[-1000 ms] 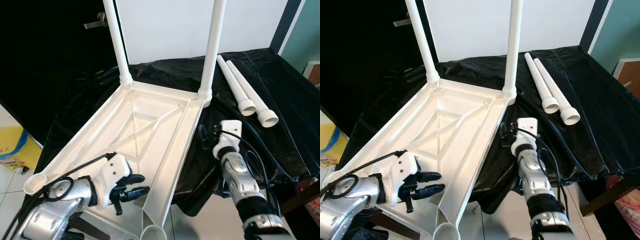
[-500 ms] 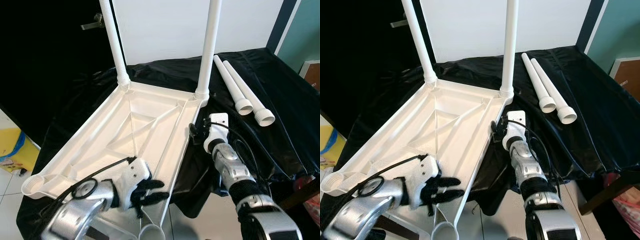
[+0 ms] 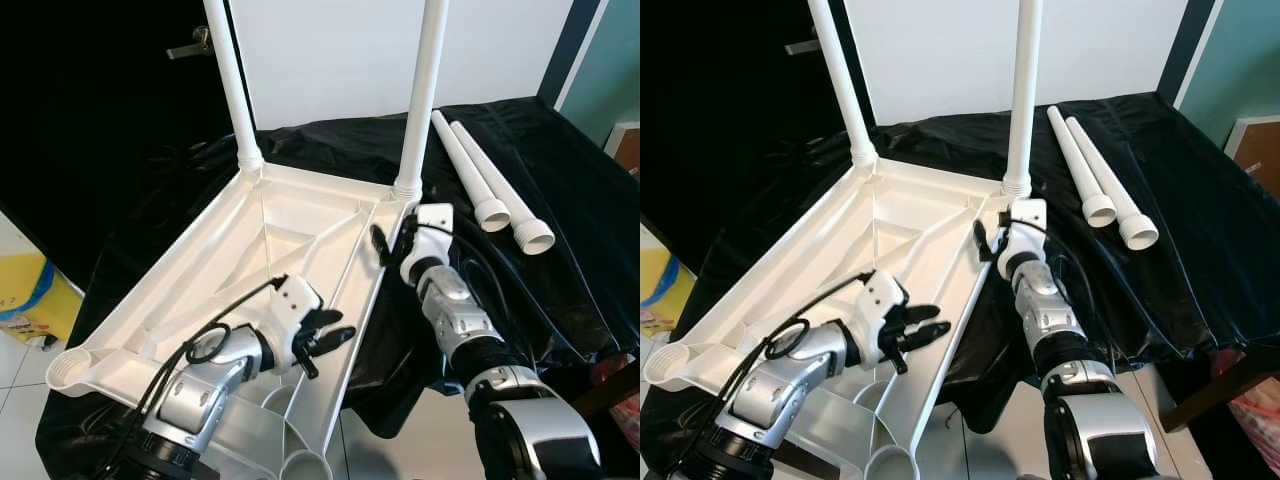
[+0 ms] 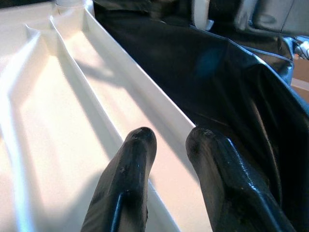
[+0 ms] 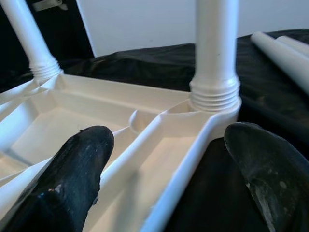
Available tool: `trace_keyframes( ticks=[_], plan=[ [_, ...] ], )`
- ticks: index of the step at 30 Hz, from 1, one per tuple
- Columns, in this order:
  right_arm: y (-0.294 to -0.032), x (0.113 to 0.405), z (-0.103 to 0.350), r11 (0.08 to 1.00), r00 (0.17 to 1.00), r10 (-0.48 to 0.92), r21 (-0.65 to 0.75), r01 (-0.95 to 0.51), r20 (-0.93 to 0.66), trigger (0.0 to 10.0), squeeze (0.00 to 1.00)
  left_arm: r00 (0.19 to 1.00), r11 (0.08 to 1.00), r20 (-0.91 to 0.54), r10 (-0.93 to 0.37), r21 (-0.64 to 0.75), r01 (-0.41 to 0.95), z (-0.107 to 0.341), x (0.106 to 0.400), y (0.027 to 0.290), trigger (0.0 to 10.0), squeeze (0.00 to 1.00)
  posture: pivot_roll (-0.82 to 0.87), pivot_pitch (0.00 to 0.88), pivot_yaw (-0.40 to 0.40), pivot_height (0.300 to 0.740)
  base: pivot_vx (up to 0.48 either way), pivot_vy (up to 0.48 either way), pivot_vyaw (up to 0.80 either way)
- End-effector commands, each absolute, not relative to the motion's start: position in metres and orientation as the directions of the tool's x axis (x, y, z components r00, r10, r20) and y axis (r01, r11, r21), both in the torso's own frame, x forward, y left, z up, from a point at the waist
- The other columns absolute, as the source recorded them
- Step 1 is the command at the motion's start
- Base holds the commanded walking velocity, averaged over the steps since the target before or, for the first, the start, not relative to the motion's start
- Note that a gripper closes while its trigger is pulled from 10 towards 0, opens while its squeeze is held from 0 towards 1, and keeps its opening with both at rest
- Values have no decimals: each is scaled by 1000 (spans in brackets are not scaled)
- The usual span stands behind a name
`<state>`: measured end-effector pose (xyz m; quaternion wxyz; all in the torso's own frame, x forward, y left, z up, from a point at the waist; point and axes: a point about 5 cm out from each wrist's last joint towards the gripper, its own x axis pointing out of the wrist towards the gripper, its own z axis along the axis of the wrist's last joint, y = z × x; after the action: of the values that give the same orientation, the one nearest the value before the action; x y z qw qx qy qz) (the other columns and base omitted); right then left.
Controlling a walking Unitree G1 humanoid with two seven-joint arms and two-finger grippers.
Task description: Building children table
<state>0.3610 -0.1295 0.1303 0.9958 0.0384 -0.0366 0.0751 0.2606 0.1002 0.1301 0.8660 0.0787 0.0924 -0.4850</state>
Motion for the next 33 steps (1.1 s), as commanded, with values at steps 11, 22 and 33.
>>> trace_keyframes(
  ticks=[11, 22, 33],
  plan=[
    [-159, 315, 127, 975, 955, 222, -10, -224, 197, 10000, 0, 474, 454, -351, -807, 144, 879, 140, 242, 152, 10000, 0, -74, 22, 66, 740, 0, 0, 0],
    [-160, 266, 122, 890, 880, 456, -77, -449, 130, 10000, 0, 426, 383, -632, -647, 214, 899, 127, 229, 203, 10000, 0, -86, 31, 75, 740, 0, 0, 0],
    [-157, 263, 131, 885, 877, 465, -65, -460, 122, 10000, 0, 541, 466, -637, -549, 304, 831, 96, 260, 175, 10000, 0, -94, 24, 74, 740, 0, 0, 0]
  ],
)
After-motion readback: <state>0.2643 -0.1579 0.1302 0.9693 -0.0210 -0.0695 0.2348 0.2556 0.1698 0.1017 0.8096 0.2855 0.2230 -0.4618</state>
